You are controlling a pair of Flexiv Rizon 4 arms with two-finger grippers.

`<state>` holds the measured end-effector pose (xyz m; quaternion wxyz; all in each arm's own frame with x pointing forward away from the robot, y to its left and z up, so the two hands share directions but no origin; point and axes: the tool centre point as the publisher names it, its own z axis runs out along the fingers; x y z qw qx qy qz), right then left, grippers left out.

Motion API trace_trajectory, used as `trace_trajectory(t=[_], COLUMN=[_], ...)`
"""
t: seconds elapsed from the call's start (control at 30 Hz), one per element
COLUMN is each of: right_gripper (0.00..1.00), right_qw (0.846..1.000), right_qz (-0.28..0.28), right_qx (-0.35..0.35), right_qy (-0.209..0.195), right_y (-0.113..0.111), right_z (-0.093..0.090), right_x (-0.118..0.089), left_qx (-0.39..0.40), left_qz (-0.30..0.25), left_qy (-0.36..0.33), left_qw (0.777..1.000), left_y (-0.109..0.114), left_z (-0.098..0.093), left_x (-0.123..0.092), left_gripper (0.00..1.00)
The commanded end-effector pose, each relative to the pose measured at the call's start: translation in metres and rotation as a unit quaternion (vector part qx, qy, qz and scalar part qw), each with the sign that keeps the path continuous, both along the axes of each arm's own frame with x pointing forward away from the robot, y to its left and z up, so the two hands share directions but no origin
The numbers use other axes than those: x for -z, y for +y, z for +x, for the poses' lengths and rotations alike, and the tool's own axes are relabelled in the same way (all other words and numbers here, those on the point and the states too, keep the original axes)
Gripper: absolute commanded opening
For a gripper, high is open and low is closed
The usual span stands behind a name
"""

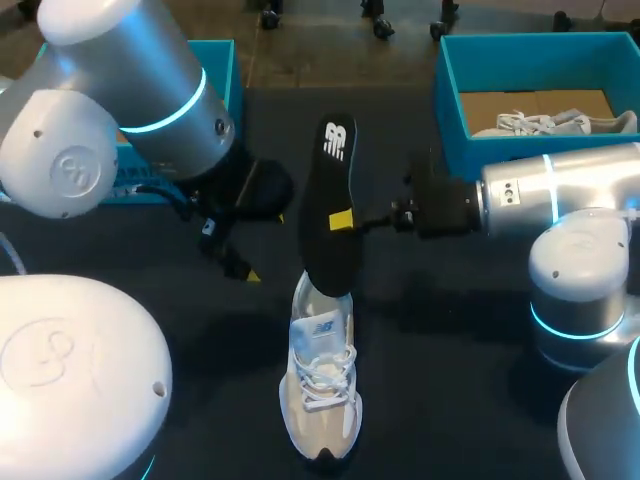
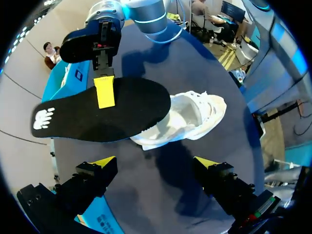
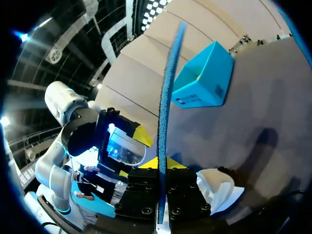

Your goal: Take the shoe out of the shoebox, open the shoe tongue, remove and reinsert the insole, then place the shoe into the shoebox

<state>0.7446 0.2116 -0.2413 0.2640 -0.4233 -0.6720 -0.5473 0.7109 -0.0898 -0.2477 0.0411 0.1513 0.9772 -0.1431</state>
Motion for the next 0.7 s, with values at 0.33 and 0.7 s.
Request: trace_trajectory(t=[0.33, 0.7], right_gripper=[0.0, 0.0], right_qw=[0.999, 0.998], right_qz=[0.018, 0.028], right_qx=[-0.006, -0.009], right_qy=[-0.036, -0.047], right_y=[0.007, 0.011], right_z=[0.013, 0.015], right_x=[0.014, 0.019], left_qx=[-0.02, -0.031], left_qz=[-0.03, -0.009], left_qy=[0.089, 0.103], left_qw=[0.995, 0.994], left_y=[0.009, 0.012], left_z=[0.001, -0.003], left_x=[0.039, 0.047], left_gripper=[1.0, 1.0])
